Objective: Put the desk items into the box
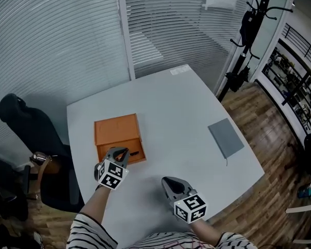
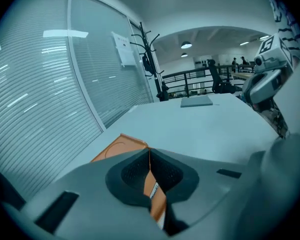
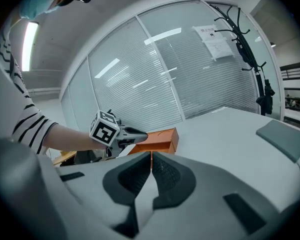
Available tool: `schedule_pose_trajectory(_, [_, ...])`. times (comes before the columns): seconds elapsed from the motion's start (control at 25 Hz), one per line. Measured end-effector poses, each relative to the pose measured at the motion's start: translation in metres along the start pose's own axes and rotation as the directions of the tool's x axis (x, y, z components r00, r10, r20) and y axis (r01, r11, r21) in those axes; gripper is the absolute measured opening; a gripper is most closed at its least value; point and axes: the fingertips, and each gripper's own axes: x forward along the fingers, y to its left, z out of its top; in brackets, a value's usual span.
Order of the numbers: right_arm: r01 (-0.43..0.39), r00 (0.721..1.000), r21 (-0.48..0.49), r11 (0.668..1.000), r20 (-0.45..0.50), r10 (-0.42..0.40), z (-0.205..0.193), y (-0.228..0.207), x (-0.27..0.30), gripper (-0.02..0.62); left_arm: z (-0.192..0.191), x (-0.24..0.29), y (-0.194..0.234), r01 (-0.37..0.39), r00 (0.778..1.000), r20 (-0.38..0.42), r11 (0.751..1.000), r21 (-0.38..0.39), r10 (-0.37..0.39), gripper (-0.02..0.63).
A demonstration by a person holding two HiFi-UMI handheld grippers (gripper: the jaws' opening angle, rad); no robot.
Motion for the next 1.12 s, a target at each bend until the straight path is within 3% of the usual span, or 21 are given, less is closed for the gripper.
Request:
schedule_pose_trajectory(0.56, [0.030,0.998,-0.052,0.998,0.053,-0.027,0.004,0.048,-0.030,0.028,0.012,-0.118,-0.025,-0.079,0.976,0.194,0.989,-0.125,0.103,0.023])
schedule_pose_trajectory(1.12, [0.093,0.992,-0.099,0.991,0.095,-0.083,-0.018,0.117,-0.061,0.026,-0.019,-0.217,-0.064,-0.068,0.945,0.299,0.975,-0.210,0.131,0.023])
